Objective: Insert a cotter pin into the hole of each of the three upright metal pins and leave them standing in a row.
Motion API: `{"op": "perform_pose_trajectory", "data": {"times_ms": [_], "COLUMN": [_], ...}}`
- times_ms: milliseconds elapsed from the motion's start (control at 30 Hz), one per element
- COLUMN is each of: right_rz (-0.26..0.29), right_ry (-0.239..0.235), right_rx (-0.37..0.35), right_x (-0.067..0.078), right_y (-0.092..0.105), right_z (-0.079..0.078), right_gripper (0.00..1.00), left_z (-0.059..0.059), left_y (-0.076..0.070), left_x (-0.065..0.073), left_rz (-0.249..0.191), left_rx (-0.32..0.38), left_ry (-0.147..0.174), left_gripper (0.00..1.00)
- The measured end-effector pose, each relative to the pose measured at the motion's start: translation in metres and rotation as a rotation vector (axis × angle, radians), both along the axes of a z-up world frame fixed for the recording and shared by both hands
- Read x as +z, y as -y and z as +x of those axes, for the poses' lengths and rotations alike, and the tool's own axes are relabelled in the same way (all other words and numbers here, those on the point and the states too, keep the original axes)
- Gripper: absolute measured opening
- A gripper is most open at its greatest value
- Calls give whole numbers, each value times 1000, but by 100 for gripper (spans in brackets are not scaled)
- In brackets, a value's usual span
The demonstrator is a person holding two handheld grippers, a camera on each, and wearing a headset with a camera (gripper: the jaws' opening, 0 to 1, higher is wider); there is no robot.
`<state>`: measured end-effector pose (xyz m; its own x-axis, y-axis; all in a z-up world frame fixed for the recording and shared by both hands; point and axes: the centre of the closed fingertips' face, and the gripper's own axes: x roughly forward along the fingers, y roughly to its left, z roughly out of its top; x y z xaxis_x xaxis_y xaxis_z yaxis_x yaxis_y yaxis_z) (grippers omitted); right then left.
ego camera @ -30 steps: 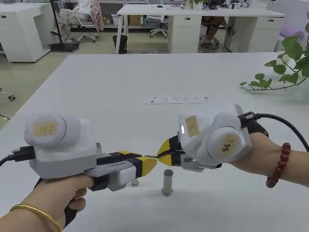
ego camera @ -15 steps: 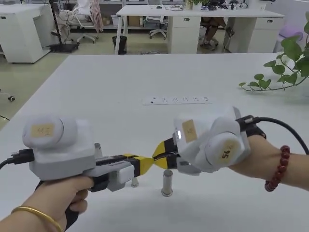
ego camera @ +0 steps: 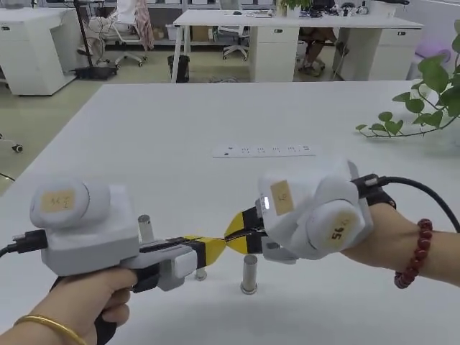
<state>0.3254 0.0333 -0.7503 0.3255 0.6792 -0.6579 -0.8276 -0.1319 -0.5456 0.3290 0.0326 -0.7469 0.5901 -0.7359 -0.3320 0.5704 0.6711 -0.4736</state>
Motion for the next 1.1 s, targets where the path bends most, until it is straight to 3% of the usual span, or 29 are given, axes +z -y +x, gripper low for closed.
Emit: {"op": "perform_pose_trajectory", "data": {"times_ms": [633, 800, 1000, 1100], "right_rz": [-6, -9, -3, 4], "right_ry": [-6, 3, -6, -15], "right_rx": [5, 16, 10, 2], "right_x": [-1, -1, -1, -1], "right_y": [-1, -2, -2, -2], "right_z": [-4, -6, -6, -6], "right_gripper": [2, 2, 2, 3], "left_z": [-2, -2, -4, -4], "left_y": [0, 0, 1, 1], "left_x": [-2, -1, 0, 1], "left_rz": [-8, -32, -35, -23], "left_rx": [5, 15, 12, 3], "left_ry": [-20, -33, -30, -8], "left_gripper": [1, 1, 1, 1]}}
